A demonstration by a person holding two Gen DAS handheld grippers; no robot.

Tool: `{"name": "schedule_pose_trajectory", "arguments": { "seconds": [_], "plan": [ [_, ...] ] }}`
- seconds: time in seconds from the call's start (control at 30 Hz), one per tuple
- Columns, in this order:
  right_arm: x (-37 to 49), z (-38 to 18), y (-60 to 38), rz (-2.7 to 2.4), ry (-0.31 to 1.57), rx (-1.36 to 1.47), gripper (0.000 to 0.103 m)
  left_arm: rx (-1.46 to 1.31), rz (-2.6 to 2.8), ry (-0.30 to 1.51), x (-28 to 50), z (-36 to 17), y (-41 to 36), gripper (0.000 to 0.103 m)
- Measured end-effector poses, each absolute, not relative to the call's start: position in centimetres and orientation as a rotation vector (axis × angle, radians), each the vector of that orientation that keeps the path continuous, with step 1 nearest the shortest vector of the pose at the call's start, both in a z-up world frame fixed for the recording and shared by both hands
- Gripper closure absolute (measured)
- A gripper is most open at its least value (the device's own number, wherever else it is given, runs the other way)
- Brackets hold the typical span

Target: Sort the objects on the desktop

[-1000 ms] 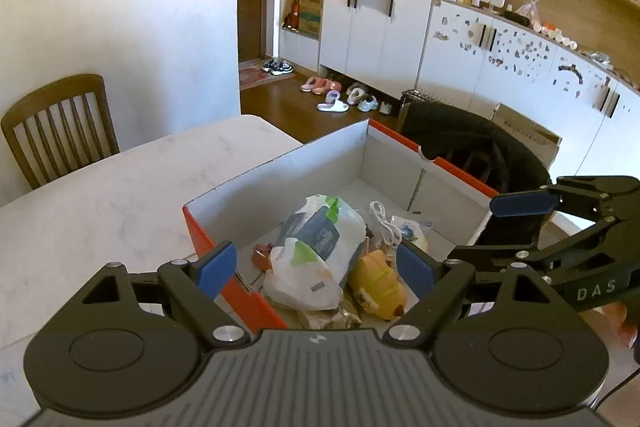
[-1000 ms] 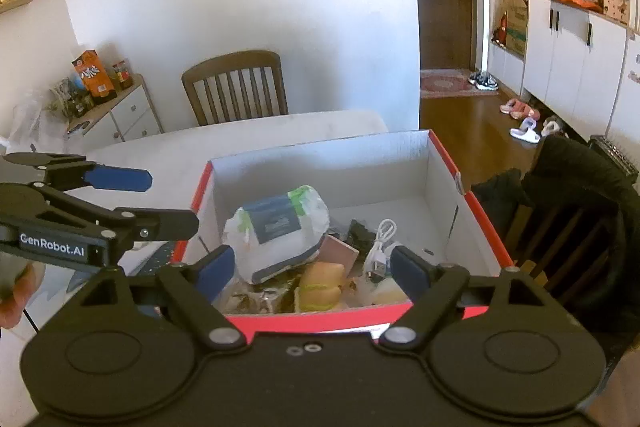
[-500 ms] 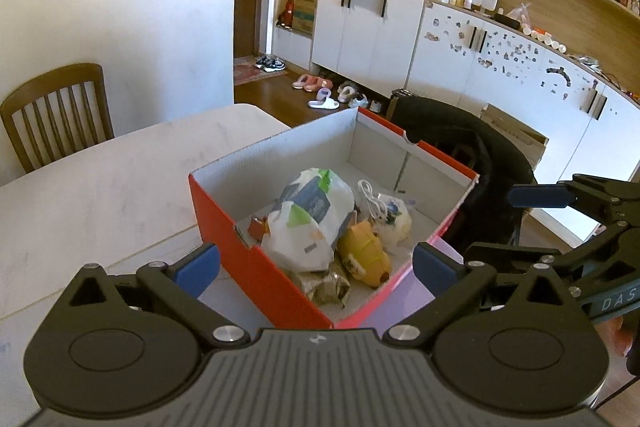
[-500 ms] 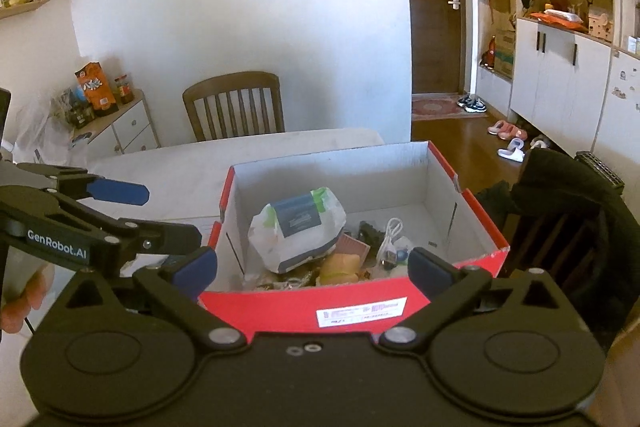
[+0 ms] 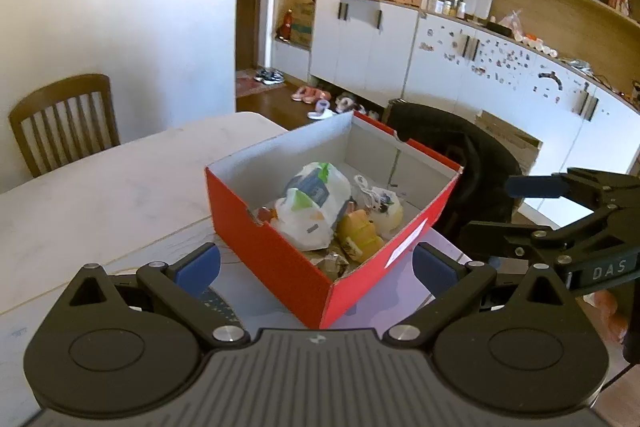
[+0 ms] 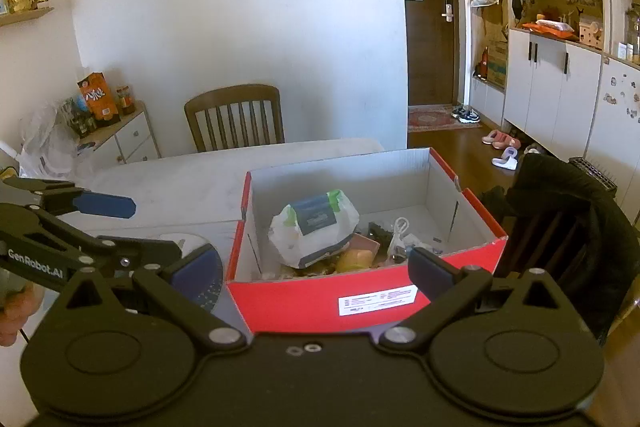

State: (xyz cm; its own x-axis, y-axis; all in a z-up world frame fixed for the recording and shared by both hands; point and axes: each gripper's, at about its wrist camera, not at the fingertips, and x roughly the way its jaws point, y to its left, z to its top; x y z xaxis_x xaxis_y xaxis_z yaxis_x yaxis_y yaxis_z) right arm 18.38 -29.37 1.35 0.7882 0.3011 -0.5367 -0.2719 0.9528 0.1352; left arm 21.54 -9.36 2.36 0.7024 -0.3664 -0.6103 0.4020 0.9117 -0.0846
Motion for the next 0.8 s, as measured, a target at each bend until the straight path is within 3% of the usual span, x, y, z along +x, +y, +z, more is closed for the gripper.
{"name": "schedule_pose_trajectory", "arguments": {
  "seconds": [0.8],
  "plan": [
    [17.1,1.0,-28.5,0.285,0.595,0.085,0.001,0.071,-0.446,0.669,20.4,1.5,-8.3,0.0]
  ]
}}
